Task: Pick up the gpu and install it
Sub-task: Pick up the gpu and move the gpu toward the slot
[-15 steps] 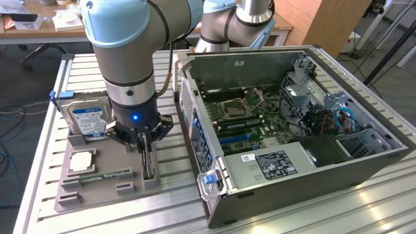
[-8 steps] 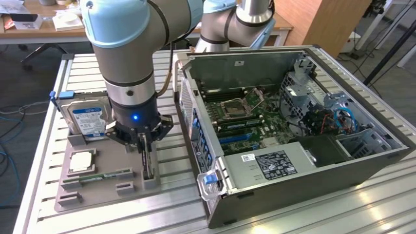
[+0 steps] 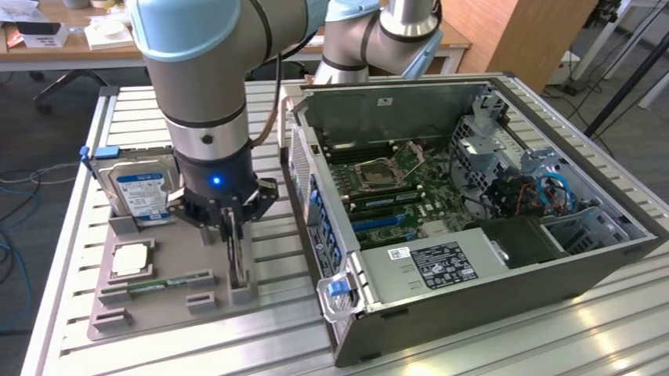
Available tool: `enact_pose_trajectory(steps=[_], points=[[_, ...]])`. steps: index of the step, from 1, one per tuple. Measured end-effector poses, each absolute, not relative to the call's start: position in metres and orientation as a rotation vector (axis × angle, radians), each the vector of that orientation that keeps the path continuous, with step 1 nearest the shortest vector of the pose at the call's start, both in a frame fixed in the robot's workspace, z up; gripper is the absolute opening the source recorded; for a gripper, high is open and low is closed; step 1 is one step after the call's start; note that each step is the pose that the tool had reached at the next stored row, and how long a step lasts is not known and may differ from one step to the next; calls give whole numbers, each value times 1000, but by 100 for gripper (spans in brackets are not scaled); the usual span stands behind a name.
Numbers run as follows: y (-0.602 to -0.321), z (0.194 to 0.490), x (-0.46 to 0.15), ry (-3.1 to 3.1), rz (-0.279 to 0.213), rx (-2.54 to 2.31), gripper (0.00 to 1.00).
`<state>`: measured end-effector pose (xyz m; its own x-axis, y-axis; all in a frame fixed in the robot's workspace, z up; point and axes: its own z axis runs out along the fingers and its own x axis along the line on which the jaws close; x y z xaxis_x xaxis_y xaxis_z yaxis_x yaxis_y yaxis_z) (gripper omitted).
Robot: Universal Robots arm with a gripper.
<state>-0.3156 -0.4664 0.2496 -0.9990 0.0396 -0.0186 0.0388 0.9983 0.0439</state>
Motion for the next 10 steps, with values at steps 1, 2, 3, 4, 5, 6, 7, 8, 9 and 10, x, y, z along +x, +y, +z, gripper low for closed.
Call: enact_pose_trajectory(steps=[1, 2, 3, 4, 5, 6, 7, 8, 9, 10], points=[[-466, 254, -316, 3121, 68, 61, 26], [-466, 258, -316, 3121, 68, 61, 26], [-466, 263, -316, 3121, 68, 61, 26], [-466, 267, -316, 3121, 68, 61, 26], [-466, 272, -316, 3121, 68, 61, 26], [-466, 276, -316, 3121, 68, 61, 26], [-466, 281, -316, 3121, 68, 61, 26], [-466, 286, -316, 3121, 68, 61, 26], [-466, 290, -316, 3121, 68, 61, 26], [-466, 295, -316, 3121, 68, 61, 26]])
